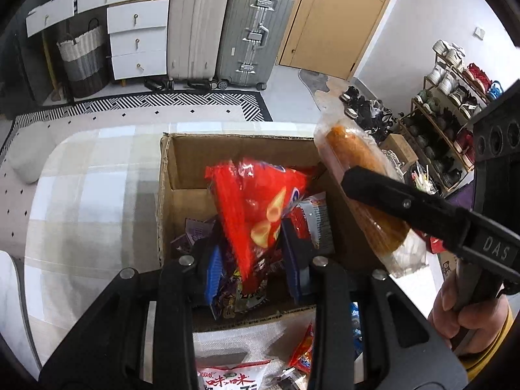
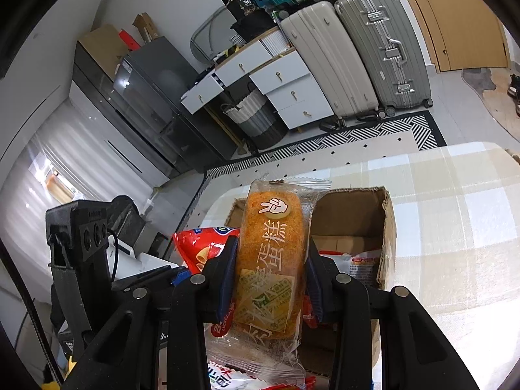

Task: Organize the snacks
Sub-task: 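Lower both snacks into the box and open both grippers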

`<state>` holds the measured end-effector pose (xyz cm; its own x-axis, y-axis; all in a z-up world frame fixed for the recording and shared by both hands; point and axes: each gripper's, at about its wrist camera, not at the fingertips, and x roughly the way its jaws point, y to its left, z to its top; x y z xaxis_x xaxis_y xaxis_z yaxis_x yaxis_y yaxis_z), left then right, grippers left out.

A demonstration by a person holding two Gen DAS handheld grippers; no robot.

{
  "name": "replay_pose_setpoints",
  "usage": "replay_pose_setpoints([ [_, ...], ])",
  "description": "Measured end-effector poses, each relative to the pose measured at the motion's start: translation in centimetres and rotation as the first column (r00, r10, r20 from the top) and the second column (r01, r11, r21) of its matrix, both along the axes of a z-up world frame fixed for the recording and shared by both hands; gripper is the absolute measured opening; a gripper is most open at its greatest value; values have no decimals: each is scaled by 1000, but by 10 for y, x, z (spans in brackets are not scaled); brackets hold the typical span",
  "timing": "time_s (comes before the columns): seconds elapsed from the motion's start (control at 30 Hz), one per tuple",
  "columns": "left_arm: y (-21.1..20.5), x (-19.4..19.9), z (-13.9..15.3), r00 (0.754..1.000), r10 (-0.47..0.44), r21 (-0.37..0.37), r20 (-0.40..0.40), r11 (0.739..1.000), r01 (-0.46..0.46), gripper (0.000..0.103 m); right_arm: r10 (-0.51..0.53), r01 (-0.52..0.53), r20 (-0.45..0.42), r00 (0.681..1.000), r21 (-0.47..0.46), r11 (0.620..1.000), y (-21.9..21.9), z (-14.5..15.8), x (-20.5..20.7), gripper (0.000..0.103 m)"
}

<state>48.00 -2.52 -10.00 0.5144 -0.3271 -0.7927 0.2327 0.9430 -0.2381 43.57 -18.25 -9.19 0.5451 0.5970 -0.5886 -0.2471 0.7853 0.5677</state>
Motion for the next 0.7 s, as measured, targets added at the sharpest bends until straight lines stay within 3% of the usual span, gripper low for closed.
replay_pose_setpoints([
  [0.2, -6, 11, -17, 1000, -10, 7, -7, 1000, 10, 29, -5, 5, -20, 1000, 1, 1000, -1, -9, 3, 38],
  [0.47, 1, 6, -16, 1000, 22, 23, 23, 999, -22, 30, -4, 3, -33, 999, -20, 1000, 2, -16, 3, 38],
  [0.63, 13, -12, -7, 998, 43, 26, 48, 999, -44, 43, -9, 8, -34, 999, -44, 999, 5, -18, 7, 38],
  [0.7, 20, -24, -1, 997, 55, 20, 57, 998, -56, 43, -17, 15, -21, 1000, -74, 997, 7, -17, 5, 38],
])
